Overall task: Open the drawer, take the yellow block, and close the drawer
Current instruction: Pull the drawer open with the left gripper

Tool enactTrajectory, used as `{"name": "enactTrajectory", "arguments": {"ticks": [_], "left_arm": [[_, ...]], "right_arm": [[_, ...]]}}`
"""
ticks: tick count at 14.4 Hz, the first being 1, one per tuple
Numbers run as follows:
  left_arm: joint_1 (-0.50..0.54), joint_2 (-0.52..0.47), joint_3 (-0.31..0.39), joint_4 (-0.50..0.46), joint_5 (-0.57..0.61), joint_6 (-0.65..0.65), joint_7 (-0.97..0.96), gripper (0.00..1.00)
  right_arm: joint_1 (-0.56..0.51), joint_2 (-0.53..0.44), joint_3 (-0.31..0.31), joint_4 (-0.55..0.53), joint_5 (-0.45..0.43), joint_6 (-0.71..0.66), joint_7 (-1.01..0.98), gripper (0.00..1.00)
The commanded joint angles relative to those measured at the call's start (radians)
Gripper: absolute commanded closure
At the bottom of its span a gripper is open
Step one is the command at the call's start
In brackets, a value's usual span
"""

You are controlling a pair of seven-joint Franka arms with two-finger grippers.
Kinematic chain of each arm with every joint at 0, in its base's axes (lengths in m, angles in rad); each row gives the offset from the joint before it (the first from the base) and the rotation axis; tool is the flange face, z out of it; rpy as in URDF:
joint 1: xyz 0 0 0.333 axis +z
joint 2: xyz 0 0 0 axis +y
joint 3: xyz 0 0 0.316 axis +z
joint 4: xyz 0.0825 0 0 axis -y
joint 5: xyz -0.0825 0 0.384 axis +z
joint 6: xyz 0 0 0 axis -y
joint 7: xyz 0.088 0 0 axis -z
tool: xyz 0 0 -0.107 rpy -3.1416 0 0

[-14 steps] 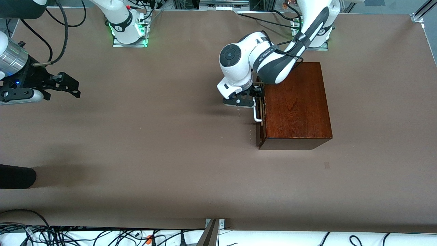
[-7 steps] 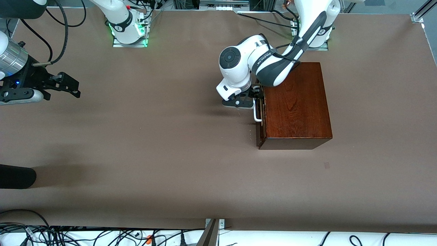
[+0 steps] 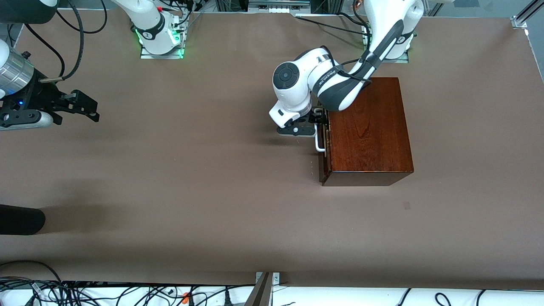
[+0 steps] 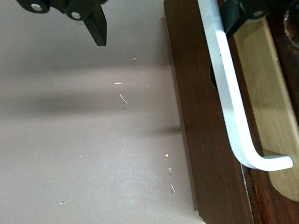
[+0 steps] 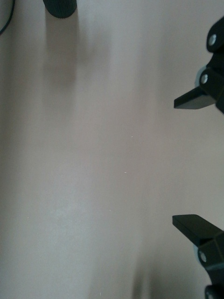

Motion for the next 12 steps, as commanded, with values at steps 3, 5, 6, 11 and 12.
{"name": "enactTrajectory", "arguments": {"ticks": [3, 5, 6, 11, 12], "left_arm": [[-0.037, 0.035, -0.007, 0.004, 0.025, 0.148, -0.105, 0.0], [-0.048, 0.043, -0.007, 0.006, 0.022, 0.188, -0.121, 0.0], [-0.049, 0.046, -0.007, 0.007, 0.019, 0.2, -0.121, 0.0], [-0.088, 0.089, -0.008, 0.069, 0.01, 0.229, -0.139, 0.0], [-0.092, 0.1, -0.008, 0.082, 0.01, 0.228, -0.15, 0.0]], "right_arm": [[-0.002, 0.006, 0.001, 0.02, -0.005, -0.014, -0.004, 0.0], [-0.002, 0.006, 0.001, 0.02, -0.005, -0.014, -0.004, 0.0], [-0.004, 0.006, 0.001, 0.02, -0.005, -0.014, -0.004, 0.0], [-0.004, 0.006, 0.001, 0.02, -0.005, -0.015, -0.004, 0.0], [-0.004, 0.006, 0.001, 0.02, -0.005, -0.015, -0.004, 0.0]]}}
